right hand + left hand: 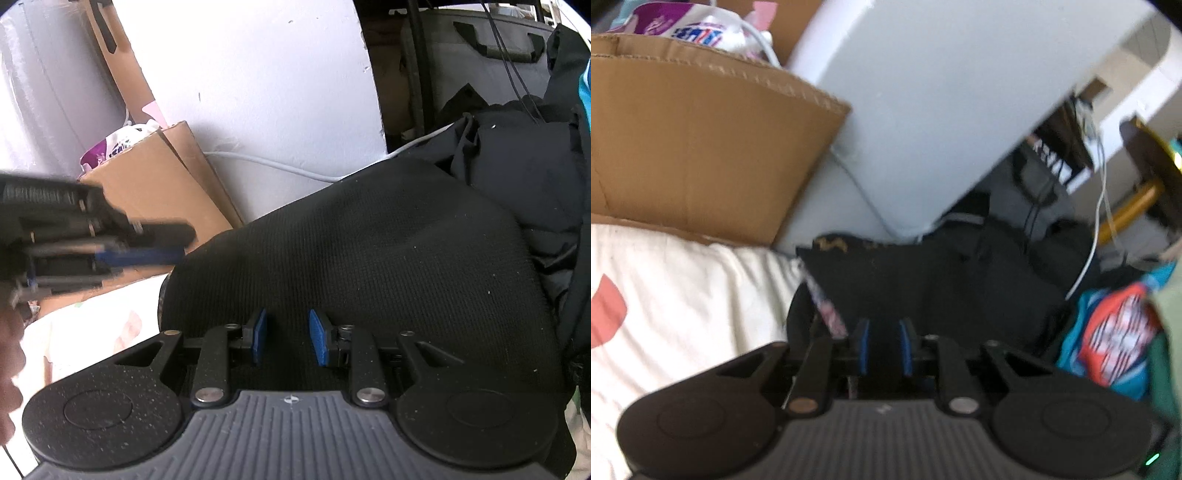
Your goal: Fold clothes
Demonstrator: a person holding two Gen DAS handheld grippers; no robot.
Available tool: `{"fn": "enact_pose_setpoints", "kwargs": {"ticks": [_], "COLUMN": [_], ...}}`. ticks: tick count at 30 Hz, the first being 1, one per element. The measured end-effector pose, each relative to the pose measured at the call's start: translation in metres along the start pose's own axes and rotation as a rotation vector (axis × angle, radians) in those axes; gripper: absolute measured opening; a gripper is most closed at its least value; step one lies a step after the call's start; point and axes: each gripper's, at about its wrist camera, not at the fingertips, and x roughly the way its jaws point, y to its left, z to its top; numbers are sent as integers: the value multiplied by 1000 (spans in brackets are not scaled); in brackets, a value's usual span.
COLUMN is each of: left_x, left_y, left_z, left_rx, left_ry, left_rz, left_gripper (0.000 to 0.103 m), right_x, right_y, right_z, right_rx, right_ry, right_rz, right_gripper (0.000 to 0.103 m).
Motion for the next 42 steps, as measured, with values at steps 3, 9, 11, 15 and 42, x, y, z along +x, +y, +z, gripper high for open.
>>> {"fn": "enact_pose_setpoints", "kwargs": {"ticks": [3, 9, 11, 15, 42], "left_x": [3, -8, -14, -21, 11], "left_y": [6, 21, 15, -2, -17], "left_z": [-7, -4, -2, -4, -43], "left_rx": [25, 17, 31, 57, 275], "left_ry": [26, 31, 16, -8, 49], "left_rz": [59, 141, 128, 94, 187], "left_gripper": [11, 13, 13, 14, 11], "right_x": [-3, -24, -32, -43, -56], "right_y": [3, -10, -15, -33, -105], "right_z": [-2, 0, 2, 4, -65], "right_rx": [2, 7, 7, 11, -47], "right_ry": [9, -4, -14, -40, 47], "right_rz": [25, 23, 15, -27, -133], "right_gripper": [31, 32, 32, 34, 42]}}
